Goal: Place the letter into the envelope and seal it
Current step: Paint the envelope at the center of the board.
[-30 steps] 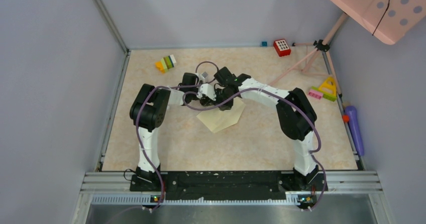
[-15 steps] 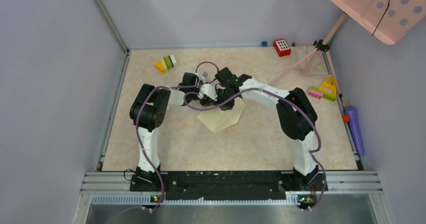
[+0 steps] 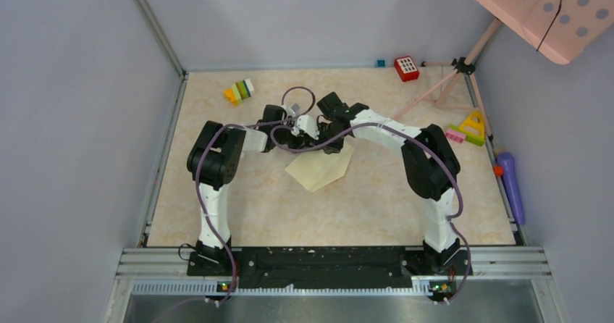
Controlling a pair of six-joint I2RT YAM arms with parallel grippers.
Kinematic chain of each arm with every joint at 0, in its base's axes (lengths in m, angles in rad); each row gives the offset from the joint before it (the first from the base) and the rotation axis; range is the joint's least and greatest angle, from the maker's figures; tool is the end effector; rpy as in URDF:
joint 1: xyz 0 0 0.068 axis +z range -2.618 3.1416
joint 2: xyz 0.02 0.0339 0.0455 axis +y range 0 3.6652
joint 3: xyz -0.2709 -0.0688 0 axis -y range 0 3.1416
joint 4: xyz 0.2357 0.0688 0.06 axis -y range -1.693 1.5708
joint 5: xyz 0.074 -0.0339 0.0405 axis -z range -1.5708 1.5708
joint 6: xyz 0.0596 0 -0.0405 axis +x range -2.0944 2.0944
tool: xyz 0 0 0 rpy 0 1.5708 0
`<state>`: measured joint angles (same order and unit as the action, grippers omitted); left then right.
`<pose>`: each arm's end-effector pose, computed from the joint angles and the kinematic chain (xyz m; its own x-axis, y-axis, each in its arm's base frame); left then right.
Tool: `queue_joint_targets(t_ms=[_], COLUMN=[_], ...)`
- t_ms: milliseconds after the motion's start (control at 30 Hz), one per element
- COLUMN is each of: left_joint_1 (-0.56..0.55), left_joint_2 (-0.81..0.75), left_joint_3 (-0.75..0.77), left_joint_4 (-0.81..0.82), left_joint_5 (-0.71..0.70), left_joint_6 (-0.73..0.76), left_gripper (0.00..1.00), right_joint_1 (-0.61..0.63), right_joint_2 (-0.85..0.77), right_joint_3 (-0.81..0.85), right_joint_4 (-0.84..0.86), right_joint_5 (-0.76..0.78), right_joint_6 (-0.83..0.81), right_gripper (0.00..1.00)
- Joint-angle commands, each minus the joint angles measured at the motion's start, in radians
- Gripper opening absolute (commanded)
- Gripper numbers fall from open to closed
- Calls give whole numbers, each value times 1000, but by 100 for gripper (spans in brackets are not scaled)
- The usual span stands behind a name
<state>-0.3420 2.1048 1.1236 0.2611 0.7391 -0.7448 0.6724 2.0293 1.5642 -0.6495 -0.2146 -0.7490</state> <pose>0.3893 -0.1812 0.1063 -0.9481 -0.1942 -0.2516 0.1119 0.5370 -0.8362 0.3330 0.2813 0.1856 -0.0500 -0.8902 -0.4528 -0.9777 0.1363 -0.1600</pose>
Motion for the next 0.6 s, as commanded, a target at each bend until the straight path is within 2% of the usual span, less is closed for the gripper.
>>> queue_joint_targets(t_ms=[0,333,567], left_joint_1=[-8,-7,-8], left_joint_2=[15,14,12], left_joint_3=[-27,-27,-27], left_joint_4=[-77,-77,-79], left_joint_5=[-112,-113,-117], left_joint_6=[60,60,60], left_gripper=[0,0,0], right_joint_1=[-39,-71,-43], right_joint_2=[-27,-36,-60], right_joint_3=[12,29,35], right_joint_4=[32,23,-5], right_joint_5=[48,61,-12], right_joint_6=[-4,-11,-8], right_gripper=[0,0,0])
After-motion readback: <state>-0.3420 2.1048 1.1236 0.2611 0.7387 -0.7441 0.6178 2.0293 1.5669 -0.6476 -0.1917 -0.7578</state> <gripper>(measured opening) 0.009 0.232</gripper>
